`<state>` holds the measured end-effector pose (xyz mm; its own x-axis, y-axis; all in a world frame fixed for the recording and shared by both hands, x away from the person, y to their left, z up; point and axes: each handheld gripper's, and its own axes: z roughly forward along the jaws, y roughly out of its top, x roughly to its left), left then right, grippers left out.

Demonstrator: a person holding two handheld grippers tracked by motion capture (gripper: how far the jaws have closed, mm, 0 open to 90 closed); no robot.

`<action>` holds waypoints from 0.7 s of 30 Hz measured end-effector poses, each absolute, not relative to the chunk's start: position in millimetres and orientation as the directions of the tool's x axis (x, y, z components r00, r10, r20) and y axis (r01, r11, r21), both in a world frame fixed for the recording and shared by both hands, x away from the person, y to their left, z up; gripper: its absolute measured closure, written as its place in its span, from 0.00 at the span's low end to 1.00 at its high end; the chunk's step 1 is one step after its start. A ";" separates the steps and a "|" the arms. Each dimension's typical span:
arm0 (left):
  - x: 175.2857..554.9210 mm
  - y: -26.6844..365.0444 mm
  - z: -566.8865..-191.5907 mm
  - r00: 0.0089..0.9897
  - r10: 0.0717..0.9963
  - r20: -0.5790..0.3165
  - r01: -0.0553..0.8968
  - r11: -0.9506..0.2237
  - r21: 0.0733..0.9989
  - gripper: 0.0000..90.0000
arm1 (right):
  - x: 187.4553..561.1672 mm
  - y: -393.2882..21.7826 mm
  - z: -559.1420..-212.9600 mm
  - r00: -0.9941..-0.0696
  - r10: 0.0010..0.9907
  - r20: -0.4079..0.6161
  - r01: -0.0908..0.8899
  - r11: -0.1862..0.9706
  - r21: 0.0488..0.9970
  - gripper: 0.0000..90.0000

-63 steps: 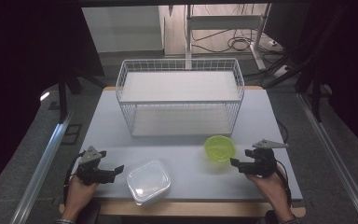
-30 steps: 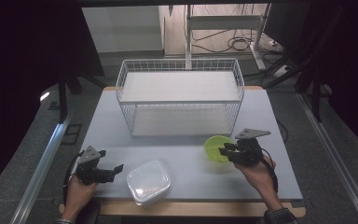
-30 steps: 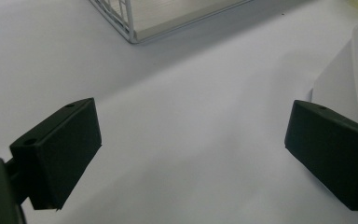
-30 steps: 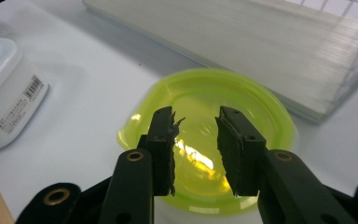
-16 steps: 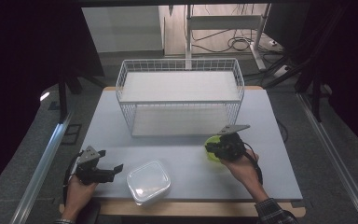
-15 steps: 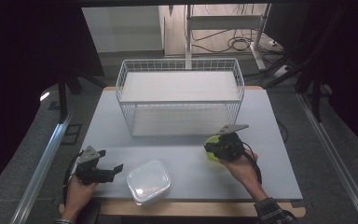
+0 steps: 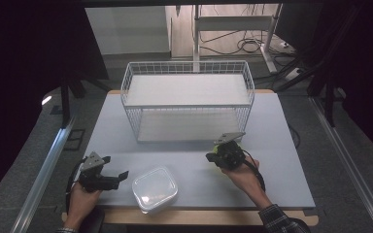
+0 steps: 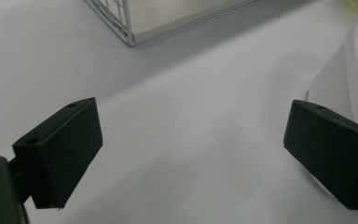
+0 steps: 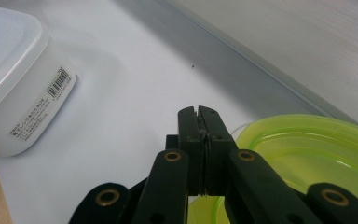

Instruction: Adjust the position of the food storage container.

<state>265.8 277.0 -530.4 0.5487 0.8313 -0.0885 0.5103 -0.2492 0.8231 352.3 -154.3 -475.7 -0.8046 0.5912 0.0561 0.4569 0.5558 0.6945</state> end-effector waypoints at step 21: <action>265.5 275.9 -530.7 0.554 0.827 -0.094 0.519 -0.255 0.816 0.06 | 361.1 -191.2 -475.3 -0.724 0.689 0.016 0.503 0.512 0.696 1.00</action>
<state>265.5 275.9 -530.7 0.5539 0.8272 -0.0943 0.5195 -0.2549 0.8156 361.1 -191.2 -475.3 -0.7243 0.6893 0.0161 0.5030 0.5123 0.6961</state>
